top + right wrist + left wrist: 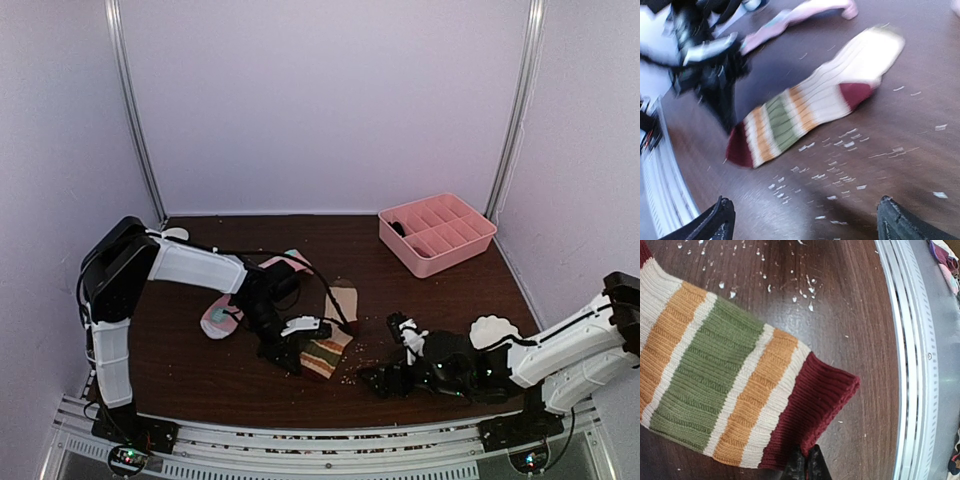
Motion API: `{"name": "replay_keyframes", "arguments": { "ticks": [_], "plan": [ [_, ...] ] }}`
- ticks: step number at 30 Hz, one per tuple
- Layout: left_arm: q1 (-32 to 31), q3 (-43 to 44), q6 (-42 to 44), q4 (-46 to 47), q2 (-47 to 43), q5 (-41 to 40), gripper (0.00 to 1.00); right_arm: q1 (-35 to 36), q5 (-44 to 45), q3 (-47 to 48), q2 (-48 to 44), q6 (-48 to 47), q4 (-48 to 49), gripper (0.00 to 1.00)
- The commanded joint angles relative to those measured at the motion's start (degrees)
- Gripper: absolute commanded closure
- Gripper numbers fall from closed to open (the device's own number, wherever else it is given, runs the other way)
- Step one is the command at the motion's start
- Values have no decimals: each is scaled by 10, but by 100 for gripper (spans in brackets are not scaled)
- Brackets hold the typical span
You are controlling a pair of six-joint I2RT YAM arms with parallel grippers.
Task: Roll the socks
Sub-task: Roll the sock at the center of the board.
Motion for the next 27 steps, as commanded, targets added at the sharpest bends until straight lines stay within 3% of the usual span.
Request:
{"name": "replay_keyframes", "arguments": {
  "ticks": [1, 2, 4, 7, 11, 17, 27],
  "plan": [
    [-1, 0, -7, -20, -11, 0, 100, 5, 263, -19, -103, 131, -194, 0],
    [-3, 5, -5, -22, -8, -6, 100, 4, 283, -41, -130, 152, -184, 0],
    [-11, 21, -2, -33, 1, -18, 100, 3, 260, -88, -173, 79, -70, 0],
    [-17, 40, -7, -42, 11, -15, 100, 27, 252, -70, -169, -4, -69, 7],
    [-27, 76, -12, -70, 37, -10, 100, 99, 202, -56, -74, -111, 8, 20],
    [-29, 106, -44, -88, 74, -12, 100, 128, 158, 3, 96, -168, 158, 31],
    [-33, 140, -58, -119, 98, -7, 100, 117, 87, 107, 237, -216, 202, 46]
  ]
}}
